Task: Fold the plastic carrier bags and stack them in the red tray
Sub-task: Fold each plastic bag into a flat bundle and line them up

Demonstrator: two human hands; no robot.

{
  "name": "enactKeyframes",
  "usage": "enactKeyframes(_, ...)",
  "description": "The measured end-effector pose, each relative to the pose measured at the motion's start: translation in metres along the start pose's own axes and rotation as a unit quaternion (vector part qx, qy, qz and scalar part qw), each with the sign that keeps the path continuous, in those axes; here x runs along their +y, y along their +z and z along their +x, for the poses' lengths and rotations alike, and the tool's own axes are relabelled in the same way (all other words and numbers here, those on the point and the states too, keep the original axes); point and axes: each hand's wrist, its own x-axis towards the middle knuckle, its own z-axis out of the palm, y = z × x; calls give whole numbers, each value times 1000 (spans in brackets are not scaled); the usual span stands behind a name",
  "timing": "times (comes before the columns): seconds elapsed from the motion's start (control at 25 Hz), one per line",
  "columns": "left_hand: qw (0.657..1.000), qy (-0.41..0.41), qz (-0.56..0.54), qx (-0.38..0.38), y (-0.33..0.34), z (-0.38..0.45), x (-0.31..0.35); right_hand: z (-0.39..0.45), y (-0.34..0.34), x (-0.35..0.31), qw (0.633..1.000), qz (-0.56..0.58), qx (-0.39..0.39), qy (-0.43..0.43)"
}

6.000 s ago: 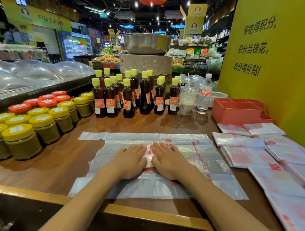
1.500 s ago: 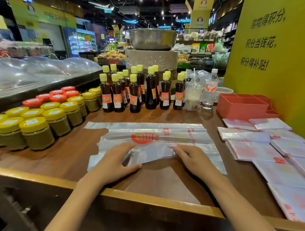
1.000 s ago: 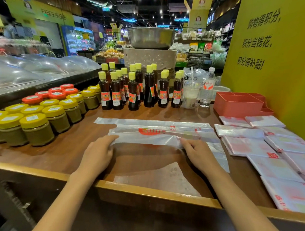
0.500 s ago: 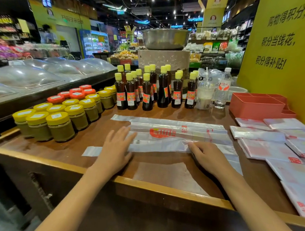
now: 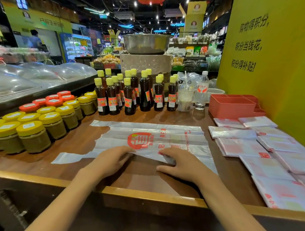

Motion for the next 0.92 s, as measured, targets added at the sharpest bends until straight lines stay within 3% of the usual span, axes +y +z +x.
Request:
enactKeyframes(0.12, 998, -7, 15, -58, -21, 0, 3, -1, -5, 0, 999, -26, 41, 7)
enactKeyframes(0.28, 991, -13, 34, -129, -49, -1, 15, -8, -13, -6, 996, -84, 40, -14)
enactKeyframes(0.44, 983, -33, 77, -164, -72, 8, 18, -1, -39, -7, 995, -83, -53, 4)
enactKeyframes(0.72, 970, -83, 117, -195, -80, 20, 9, 15, -84, 5, 985, 32, -168, 36)
enactKeyframes(0.92, 964, -114, 105, -216, -70, 21, 7, 19, -71, 20, 984, 4, -172, 52)
